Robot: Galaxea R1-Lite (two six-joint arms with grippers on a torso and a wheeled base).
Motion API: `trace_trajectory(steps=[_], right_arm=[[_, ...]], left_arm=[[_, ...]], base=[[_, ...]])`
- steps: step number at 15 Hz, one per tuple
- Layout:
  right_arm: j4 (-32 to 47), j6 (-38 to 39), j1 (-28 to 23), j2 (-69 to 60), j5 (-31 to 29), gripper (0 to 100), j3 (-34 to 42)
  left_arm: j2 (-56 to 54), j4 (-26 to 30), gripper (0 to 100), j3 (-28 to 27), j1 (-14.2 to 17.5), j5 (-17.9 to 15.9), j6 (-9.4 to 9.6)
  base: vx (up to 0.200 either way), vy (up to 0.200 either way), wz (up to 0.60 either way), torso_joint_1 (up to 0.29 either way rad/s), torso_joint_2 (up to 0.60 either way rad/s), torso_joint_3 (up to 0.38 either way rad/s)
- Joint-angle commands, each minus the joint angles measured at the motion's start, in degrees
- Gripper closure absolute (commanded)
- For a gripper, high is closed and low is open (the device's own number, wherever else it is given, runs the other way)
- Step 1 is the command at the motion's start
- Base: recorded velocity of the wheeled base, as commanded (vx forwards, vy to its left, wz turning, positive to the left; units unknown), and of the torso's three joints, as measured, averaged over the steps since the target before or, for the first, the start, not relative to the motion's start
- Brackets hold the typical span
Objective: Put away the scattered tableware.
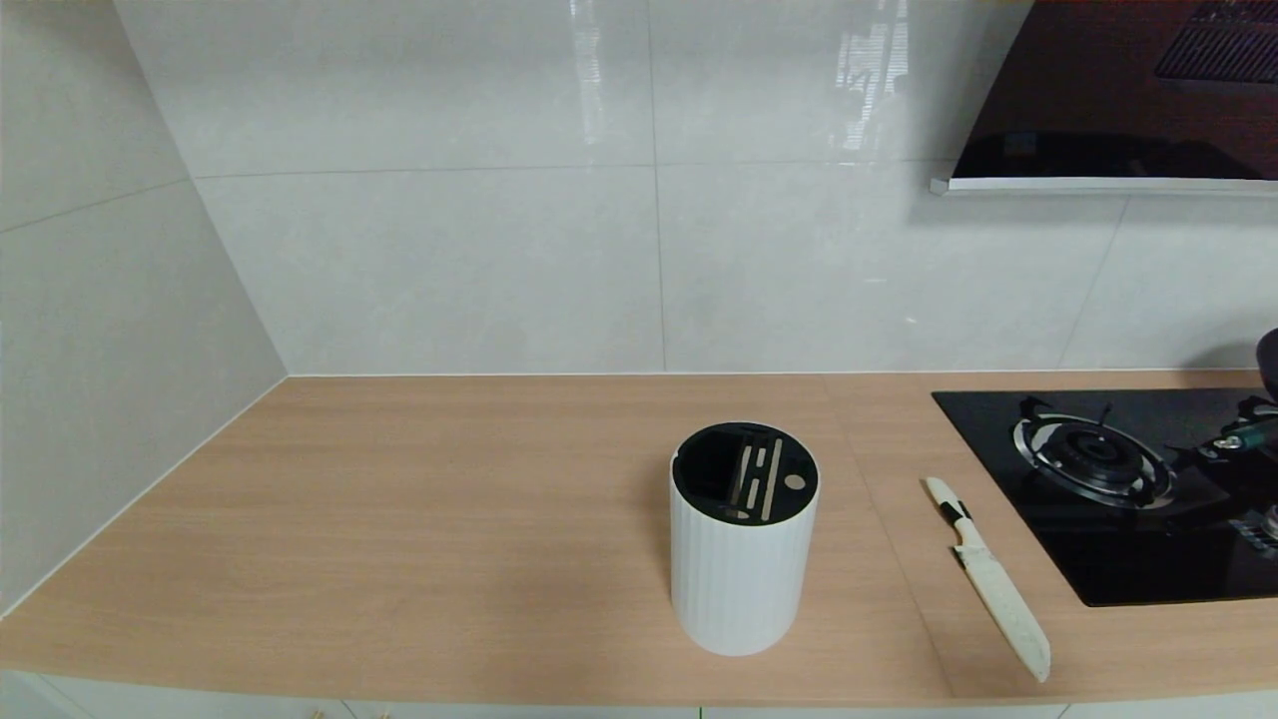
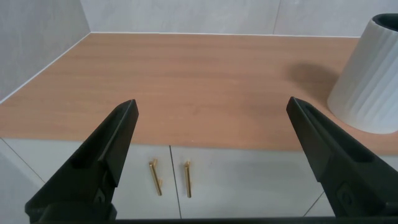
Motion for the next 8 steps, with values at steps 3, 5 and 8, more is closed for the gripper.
trace_trajectory(steps=[3, 5, 8], right_arm=[[-7.54, -0.17, 4.67, 36.31, 0.43, 0, -7.19], [-10.27, -0.52, 5.54, 45.54, -0.01, 0, -8.95], [-12.99, -0.52, 5.54, 56.53, -0.1, 0, -11.76]], left_arm=[[0.02, -0.02, 0, 0.02, 0.01, 0.02, -0.02], [0.02, -0.02, 0, 0.02, 0.01, 0.02, -0.02], [0.02, -0.02, 0, 0.02, 0.01, 0.02, -0.02]], base=[[0.0, 0.0, 0.0, 0.0, 0.0, 0.0], [0.0, 0.0, 0.0, 0.0, 0.0, 0.0], [0.0, 0.0, 0.0, 0.0, 0.0, 0.0]])
